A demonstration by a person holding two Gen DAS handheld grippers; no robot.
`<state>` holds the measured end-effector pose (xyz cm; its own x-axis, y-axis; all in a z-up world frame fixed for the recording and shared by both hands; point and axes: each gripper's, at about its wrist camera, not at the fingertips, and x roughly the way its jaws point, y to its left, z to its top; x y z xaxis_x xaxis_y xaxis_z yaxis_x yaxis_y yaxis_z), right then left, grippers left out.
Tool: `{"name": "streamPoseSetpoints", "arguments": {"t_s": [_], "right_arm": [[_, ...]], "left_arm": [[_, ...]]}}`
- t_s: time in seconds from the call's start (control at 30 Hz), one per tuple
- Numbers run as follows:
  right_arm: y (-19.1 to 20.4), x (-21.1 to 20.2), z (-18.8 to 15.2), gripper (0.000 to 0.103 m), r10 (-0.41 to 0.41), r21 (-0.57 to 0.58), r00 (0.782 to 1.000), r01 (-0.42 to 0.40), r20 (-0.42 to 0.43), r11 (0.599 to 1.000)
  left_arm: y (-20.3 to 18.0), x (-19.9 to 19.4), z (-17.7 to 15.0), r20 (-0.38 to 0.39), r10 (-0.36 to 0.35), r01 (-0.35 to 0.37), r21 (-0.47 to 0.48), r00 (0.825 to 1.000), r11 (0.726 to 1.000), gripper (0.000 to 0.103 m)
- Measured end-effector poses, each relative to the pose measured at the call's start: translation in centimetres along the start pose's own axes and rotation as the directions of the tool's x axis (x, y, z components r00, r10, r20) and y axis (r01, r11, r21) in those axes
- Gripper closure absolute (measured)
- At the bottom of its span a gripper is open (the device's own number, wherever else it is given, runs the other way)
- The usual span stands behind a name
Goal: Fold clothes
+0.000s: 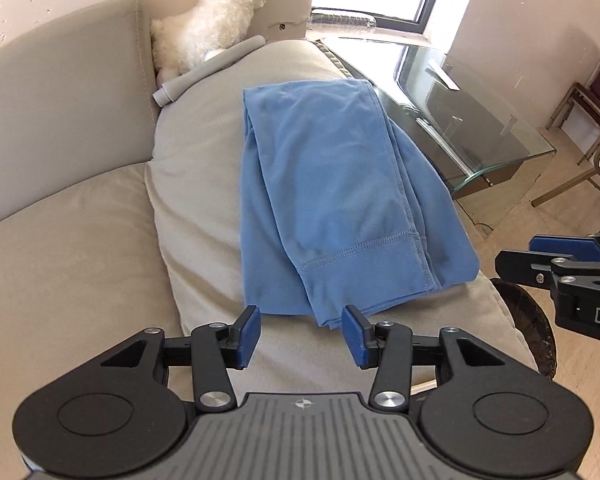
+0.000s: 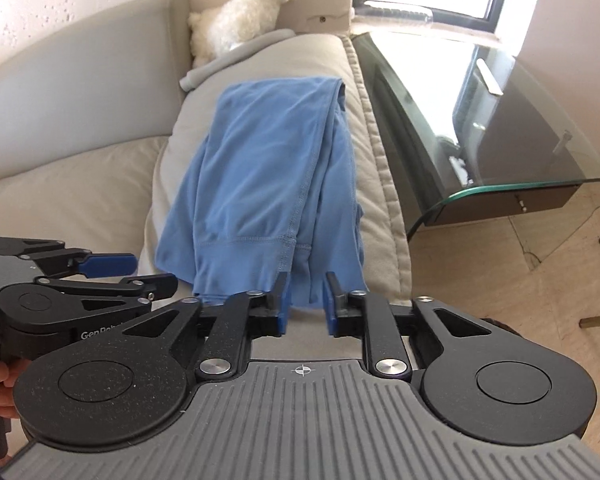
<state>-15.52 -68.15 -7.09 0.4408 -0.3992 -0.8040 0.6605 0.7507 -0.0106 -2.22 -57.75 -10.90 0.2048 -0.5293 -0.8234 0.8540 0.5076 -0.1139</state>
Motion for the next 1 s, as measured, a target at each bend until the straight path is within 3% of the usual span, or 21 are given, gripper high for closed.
{"name": "streamPoseSetpoints", "arguments": {"t_s": [0.07,0.2,0.43,0.73,1.0], "right_arm": [[0.4,-1.9,0.1,0.056,-0.015,0.004,1.0,0.015,0.006,1.0],[1.1,-5.8,-0.1,0.039,-0.02,0.039,1.0,0.02,0.001,0.999],[2.6,-12.1,-0.8,0.028,-0.062,0.018,0.998,0.061,0.028,0.998],[4.8,-18.2,-1.6,0.026,-0.095,-0.02,0.993,0.096,0.07,0.995],[6.0,-19.2,-2.0,0.026,-0.089,0.005,0.995,0.088,0.042,0.996]], "left_arm": [[-0.3,-2.0,-0.2,0.017,0.025,-0.025,0.009,1.0,1.0,0.047],[-1.0,-6.1,-0.5,0.051,0.049,-0.049,0.013,0.998,0.999,0.033],[-2.1,-12.7,-2.3,0.091,0.031,-0.03,-0.019,0.995,0.999,0.029],[-2.2,-17.2,-3.6,0.112,0.016,-0.015,-0.002,0.994,1.0,0.021],[-1.6,-18.0,-4.4,0.115,0.025,-0.023,-0.024,0.993,0.999,0.02]]}}
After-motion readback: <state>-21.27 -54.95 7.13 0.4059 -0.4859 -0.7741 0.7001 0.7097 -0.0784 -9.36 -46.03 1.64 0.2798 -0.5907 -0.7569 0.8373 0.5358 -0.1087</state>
